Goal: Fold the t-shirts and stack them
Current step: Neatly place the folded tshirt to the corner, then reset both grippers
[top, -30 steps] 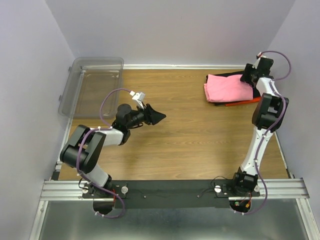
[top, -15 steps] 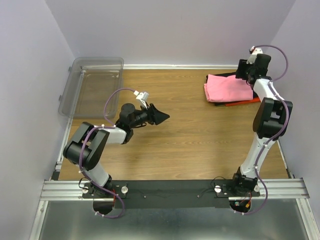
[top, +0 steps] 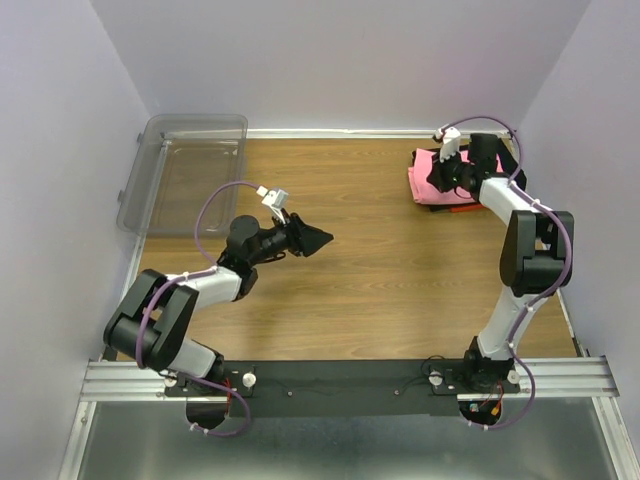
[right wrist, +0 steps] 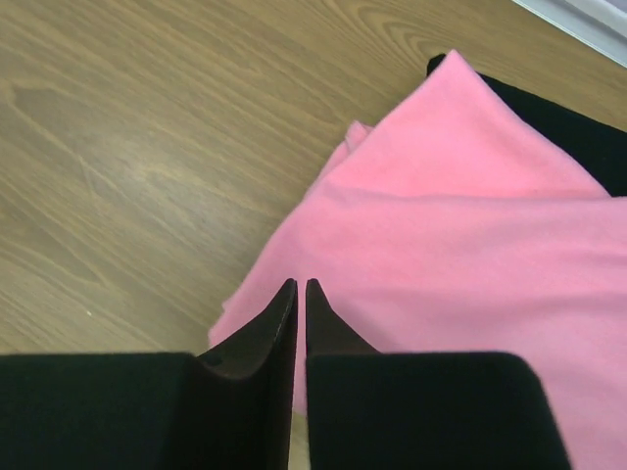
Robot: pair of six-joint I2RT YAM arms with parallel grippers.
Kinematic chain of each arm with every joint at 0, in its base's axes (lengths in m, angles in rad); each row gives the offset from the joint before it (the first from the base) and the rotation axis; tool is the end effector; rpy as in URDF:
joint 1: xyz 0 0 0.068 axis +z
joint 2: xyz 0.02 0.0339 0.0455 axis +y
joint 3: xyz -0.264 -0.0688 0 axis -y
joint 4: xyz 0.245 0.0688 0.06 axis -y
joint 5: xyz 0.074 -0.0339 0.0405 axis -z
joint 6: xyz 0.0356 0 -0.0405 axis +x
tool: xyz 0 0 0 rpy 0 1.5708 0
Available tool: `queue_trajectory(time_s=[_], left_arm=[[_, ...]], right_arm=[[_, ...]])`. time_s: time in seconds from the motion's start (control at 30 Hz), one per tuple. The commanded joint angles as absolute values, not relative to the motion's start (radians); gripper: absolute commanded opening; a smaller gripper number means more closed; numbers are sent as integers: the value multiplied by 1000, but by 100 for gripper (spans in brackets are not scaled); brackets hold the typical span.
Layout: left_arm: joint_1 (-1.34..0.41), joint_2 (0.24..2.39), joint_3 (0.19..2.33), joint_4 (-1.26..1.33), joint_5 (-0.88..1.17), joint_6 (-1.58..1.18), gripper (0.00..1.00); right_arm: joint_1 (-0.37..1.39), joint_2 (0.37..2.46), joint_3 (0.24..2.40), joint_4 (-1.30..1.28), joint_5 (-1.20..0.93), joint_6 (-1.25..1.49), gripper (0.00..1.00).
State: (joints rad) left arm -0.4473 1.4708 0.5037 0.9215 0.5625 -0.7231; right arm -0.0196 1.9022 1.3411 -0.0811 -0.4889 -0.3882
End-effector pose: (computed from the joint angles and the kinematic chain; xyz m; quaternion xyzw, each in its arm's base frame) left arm 0.2498 -0.1409 0.2038 0.0944 0.7144 -0.5339 0.4424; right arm 0.4299 0.0083 0.2204 -0.2655 0.8330 0.1239 0.4693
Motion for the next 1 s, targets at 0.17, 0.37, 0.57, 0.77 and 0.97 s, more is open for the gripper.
queue_trajectory(time_s=[0.17, 0.37, 0.57, 0.77, 0.97], left_arm=[[-451, 1373, 448, 865, 509, -681, 61], [-449, 1352, 428, 862, 505, -678, 61], [-449, 1331, 408, 851, 495, -670, 61], [-449, 1277, 440, 769, 467, -617, 61], [-436, 1117, 497, 571, 347, -499, 62]], right_arm=[[-12, 1953, 1307, -250, -459, -528, 11], [-8, 2031, 1315, -271, -397, -531, 11], [-8, 2031, 1316, -291, -354, -545, 11], [-8, 1849, 1325, -314, -420, -519, 25], [-8, 1597, 1296, -345, -448, -459, 51]])
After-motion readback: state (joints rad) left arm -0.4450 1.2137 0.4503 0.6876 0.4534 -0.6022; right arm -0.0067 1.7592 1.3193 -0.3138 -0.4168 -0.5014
